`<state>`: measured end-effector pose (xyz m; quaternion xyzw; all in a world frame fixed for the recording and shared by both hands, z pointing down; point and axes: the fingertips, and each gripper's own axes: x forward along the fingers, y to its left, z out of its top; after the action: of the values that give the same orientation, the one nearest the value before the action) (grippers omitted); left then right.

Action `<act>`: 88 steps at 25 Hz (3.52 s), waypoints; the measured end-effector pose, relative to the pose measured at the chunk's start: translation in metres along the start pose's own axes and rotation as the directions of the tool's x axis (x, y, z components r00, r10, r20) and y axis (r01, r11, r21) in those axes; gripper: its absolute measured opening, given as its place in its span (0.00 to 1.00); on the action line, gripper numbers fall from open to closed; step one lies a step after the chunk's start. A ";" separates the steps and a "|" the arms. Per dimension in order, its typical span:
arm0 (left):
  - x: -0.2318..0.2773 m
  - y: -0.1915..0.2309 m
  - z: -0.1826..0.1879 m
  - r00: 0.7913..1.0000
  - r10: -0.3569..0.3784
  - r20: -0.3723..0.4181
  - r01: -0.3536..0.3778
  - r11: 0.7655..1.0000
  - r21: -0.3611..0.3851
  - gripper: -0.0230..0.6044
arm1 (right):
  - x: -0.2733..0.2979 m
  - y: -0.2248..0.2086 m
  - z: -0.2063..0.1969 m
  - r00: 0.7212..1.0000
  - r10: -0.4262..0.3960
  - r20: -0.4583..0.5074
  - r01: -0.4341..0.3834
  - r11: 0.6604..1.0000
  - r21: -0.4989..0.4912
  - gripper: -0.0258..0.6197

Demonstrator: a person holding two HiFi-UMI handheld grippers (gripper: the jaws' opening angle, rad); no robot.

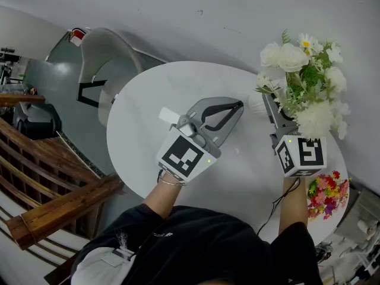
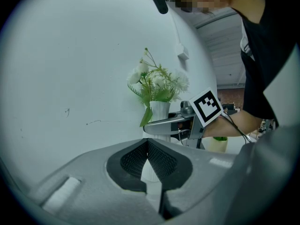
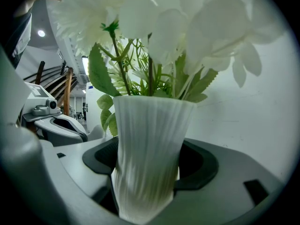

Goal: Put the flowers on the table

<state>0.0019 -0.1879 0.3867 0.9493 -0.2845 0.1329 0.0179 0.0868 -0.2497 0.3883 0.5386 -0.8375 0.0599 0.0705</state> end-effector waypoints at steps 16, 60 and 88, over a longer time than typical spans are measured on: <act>0.004 -0.005 0.001 1.000 -0.002 0.000 0.002 1.000 -0.003 0.03 | 0.000 -0.002 -0.002 1.000 -0.016 -0.002 0.016 1.000 -0.021 0.61; 0.017 -0.022 0.015 1.000 -0.018 0.014 0.018 1.000 0.000 0.03 | -0.004 -0.007 0.001 1.000 -0.002 0.009 0.002 0.998 -0.056 0.61; 0.002 -0.024 0.028 0.999 -0.009 0.039 0.008 1.000 0.009 0.03 | -0.013 -0.007 0.011 0.999 -0.054 0.001 0.054 0.995 -0.086 0.62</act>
<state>0.0234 -0.1724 0.3615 0.9529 -0.2801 0.1157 0.0088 0.0983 -0.2429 0.3749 0.5576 -0.8243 0.0221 0.0960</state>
